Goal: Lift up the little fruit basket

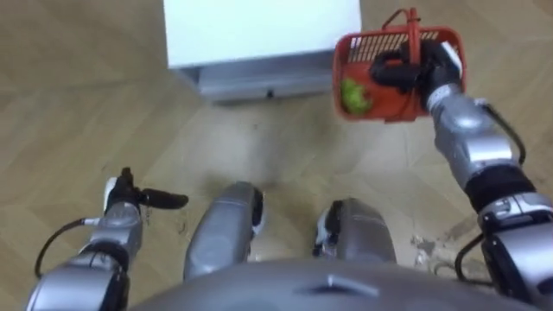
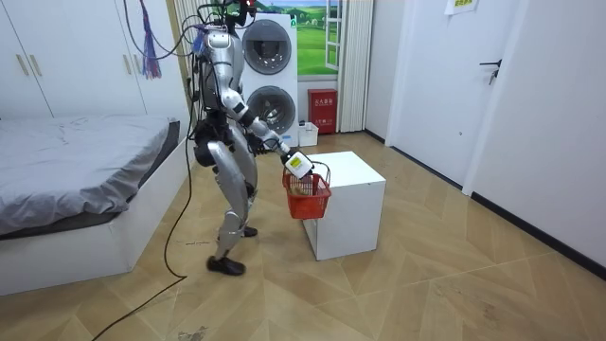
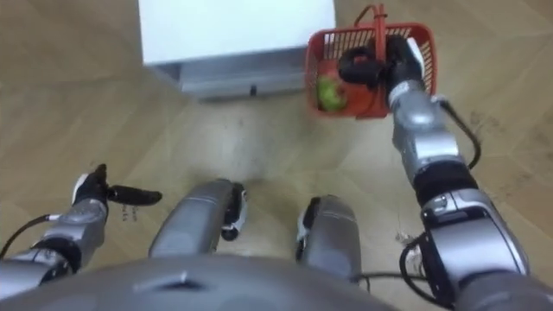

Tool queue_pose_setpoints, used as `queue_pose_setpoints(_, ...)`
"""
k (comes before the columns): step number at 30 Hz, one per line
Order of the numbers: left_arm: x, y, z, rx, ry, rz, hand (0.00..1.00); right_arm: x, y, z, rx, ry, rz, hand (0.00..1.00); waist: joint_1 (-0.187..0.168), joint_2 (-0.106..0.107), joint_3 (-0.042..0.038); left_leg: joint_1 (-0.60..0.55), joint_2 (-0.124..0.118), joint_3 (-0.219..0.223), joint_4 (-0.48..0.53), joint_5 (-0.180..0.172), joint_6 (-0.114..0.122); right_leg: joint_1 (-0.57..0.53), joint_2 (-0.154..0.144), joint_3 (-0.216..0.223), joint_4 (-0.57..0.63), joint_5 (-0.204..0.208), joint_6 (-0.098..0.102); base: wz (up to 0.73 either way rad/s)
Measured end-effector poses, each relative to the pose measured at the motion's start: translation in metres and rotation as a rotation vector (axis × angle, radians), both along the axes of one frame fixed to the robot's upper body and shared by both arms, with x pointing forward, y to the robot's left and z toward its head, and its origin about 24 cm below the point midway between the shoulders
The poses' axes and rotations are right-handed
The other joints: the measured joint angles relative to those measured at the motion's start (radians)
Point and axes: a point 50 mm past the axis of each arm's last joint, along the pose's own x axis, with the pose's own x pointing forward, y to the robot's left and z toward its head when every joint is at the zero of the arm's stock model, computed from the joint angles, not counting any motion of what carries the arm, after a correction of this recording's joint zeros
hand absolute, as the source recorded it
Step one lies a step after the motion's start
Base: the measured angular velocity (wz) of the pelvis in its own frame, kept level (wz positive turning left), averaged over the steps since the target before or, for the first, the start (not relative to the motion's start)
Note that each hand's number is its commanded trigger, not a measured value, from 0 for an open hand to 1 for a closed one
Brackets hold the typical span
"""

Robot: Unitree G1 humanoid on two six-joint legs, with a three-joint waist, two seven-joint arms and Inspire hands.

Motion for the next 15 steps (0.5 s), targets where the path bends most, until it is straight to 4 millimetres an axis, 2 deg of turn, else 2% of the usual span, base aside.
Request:
queue_pose_setpoints(1, -0.009, 0.001, -0.002, -0.001, 0.013, 0.006, 0.00, -0.004, 0.003, 0.000, 0.018, -0.008, 0.015, 1.00, -0.010, -0.012, -0.0005, 0.018, 0.004, 0.015, -0.050, 0.005, -0.010, 0.044, 0.008, 0.000, -0.042, 0.004, -0.007, 0.12)
queue_pose_setpoints(2, -0.014, 0.001, -0.004, -0.003, 0.021, 0.009, 0.00, -0.005, 0.003, 0.002, 0.026, -0.018, 0.018, 1.00, -0.017, -0.015, 0.0005, 0.018, -0.003, 0.021, -0.092, 0.008, -0.007, 0.065, 0.012, 0.001, -0.062, 0.004, -0.007, 0.44)
queue_pose_setpoints(3, -0.024, 0.001, -0.006, -0.004, 0.037, 0.016, 0.00, -0.007, 0.004, 0.005, 0.043, -0.035, 0.020, 1.00, -0.023, -0.021, -0.0012, -0.003, -0.017, 0.036, -0.169, 0.039, 0.006, 0.101, 0.022, 0.010, -0.097, 0.004, -0.007, 0.41)
queue_pose_setpoints(4, -0.037, 0.001, -0.008, -0.005, 0.063, 0.024, 0.00, -0.005, 0.005, 0.009, 0.060, -0.056, 0.023, 1.00, -0.021, -0.024, -0.0029, -0.026, -0.023, 0.052, -0.240, 0.146, 0.036, 0.132, 0.031, 0.002, -0.123, 0.004, -0.007, 0.26)
queue_pose_setpoints(5, -0.047, 0.003, -0.010, 0.000, 0.087, 0.027, 0.00, -0.005, 0.008, 0.009, 0.071, -0.061, 0.029, 1.00, -0.021, -0.038, -0.0098, -0.025, -0.022, 0.066, -0.232, 0.154, 0.041, 0.147, 0.030, -0.001, -0.137, 0.002, -0.004, 0.23)
queue_pose_setpoints(6, -0.065, 0.005, -0.013, 0.005, 0.136, 0.035, 0.00, -0.007, 0.011, 0.012, 0.082, -0.078, 0.045, 1.00, -0.026, -0.049, -0.0233, 0.011, -0.029, 0.069, -0.251, 0.161, 0.045, 0.190, 0.028, -0.009, -0.183, 0.008, 0.006, 0.35)
queue_pose_setpoints(7, -0.078, 0.005, -0.015, 0.016, 0.185, 0.016, 0.00, -0.008, 0.009, 0.017, 0.082, -0.102, 0.049, 1.00, -0.019, -0.054, -0.0232, 0.048, -0.037, 0.058, -0.264, 0.162, 0.046, 0.234, 0.027, -0.031, -0.228, 0.021, 0.022, 0.33)
queue_pose_setpoints(8, -0.084, 0.005, -0.016, 0.021, 0.208, 0.010, 0.00, -0.007, 0.009, 0.019, 0.080, -0.115, 0.051, 1.00, -0.012, -0.059, -0.0247, 0.070, -0.039, 0.048, -0.271, 0.162, 0.046, 0.253, 0.026, -0.041, -0.244, 0.027, 0.028, 0.00)
queue_pose_setpoints(9, -0.094, 0.006, -0.016, 0.030, 0.242, 0.003, 0.00, -0.003, 0.011, 0.028, 0.082, -0.153, 0.059, 1.00, 0.010, -0.063, -0.0282, 0.102, -0.045, 0.013, -0.281, 0.161, 0.046, 0.288, 0.026, -0.068, -0.298, 0.039, 0.036, -0.27)
queue_pose_setpoints(10, -0.098, 0.007, -0.017, 0.032, 0.256, 0.021, 0.00, 0.001, 0.016, 0.040, 0.092, -0.210, 0.079, 1.00, 0.018, -0.063, -0.0279, 0.122, -0.051, -0.024, -0.282, 0.160, 0.044, 0.312, 0.037, -0.092, -0.365, 0.061, 0.015, -0.24)
queue_pose_setpoints(11, -0.101, 0.008, -0.017, 0.035, 0.265, 0.028, 0.00, 0.001, 0.018, 0.046, 0.098, -0.240, 0.091, 1.00, 0.018, -0.060, -0.0280, 0.130, -0.050, -0.027, -0.283, 0.158, 0.041, 0.330, 0.038, -0.104, -0.370, 0.070, 0.012, 0.00)
queue_pose_setpoints(12, -0.106, 0.010, -0.016, 0.041, 0.283, 0.042, 0.00, 0.002, 0.023, 0.054, 0.108, -0.283, 0.112, 1.00, 0.014, -0.054, -0.0274, 0.145, -0.045, -0.013, -0.281, 0.158, 0.040, 0.368, 0.040, -0.112, -0.389, 0.081, 0.008, 0.22)
queue_pose_setpoints(13, -0.105, 0.014, -0.015, 0.047, 0.280, 0.059, 0.00, 0.002, 0.028, 0.058, 0.115, -0.299, 0.130, 1.00, 0.003, -0.055, -0.0270, 0.159, -0.040, 0.016, -0.270, 0.157, 0.040, 0.401, 0.046, -0.110, -0.402, 0.082, 0.008, 0.27)
queue_pose_setpoints(15, -0.101, 0.016, -0.014, 0.051, 0.263, 0.066, 0.00, 0.002, 0.032, 0.060, 0.123, -0.306, 0.156, 1.00, 0.006, -0.057, -0.0264, 0.184, -0.032, 0.039, -0.275, 0.156, 0.038, 0.427, 0.054, -0.107, -0.406, 0.082, 0.007, 0.17)
